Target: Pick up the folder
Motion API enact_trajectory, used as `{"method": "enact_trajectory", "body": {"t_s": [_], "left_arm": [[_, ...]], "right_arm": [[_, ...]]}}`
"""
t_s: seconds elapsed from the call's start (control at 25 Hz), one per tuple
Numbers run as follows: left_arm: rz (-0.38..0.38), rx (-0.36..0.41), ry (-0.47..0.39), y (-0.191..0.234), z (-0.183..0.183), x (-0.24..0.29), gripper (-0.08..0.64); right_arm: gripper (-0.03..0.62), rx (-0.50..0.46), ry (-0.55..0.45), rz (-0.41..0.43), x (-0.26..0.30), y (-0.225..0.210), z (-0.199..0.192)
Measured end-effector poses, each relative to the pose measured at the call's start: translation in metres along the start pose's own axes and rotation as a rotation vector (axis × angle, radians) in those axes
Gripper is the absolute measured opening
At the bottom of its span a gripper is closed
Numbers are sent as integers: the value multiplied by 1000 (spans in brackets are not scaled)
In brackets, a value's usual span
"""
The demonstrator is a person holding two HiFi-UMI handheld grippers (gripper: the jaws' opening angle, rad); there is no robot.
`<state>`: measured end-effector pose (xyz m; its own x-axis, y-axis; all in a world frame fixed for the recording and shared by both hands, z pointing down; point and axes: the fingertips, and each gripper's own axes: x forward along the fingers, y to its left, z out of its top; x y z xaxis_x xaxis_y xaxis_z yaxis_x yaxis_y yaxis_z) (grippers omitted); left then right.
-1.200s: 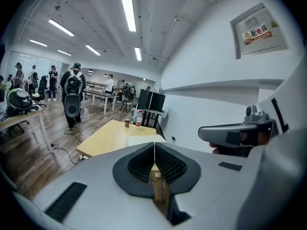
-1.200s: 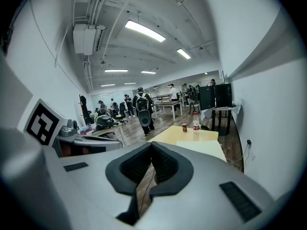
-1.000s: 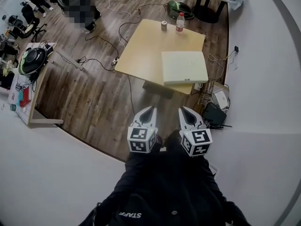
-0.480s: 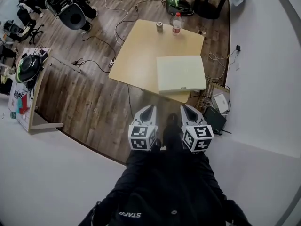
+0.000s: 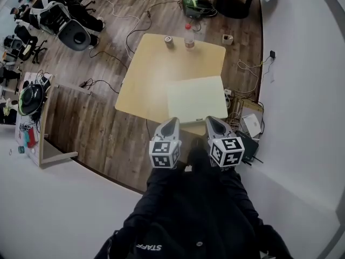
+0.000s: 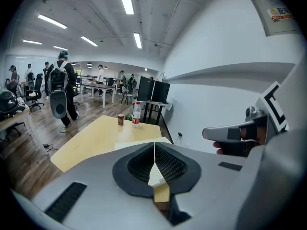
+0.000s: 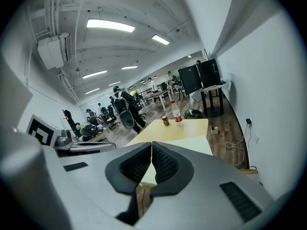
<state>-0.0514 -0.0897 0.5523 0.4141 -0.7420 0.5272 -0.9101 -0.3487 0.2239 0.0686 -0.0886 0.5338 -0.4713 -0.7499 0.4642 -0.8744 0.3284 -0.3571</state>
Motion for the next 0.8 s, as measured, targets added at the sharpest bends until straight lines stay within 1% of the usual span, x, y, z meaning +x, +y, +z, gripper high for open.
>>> {"method": "enact_trajectory", "body": {"t_s": [0.16, 0.36, 0.48, 0.64, 0.8], "left_arm": [[1, 4, 43, -2, -8, 35, 35], [-13, 11, 115, -3, -37, 68, 35], [-29, 15, 145, -4, -50, 86, 35], [-40, 8, 185, 2, -67, 109, 35], [-52, 12, 206, 1, -79, 137, 35]], "right_arm": [[25, 65, 36, -26, 18, -45, -10], [32, 183, 68, -82, 29, -98, -41], [44, 232, 79, -118, 37, -126, -59], [78, 280, 91, -159, 52, -151, -79], [111, 328, 86, -186, 67, -178, -100]]}}
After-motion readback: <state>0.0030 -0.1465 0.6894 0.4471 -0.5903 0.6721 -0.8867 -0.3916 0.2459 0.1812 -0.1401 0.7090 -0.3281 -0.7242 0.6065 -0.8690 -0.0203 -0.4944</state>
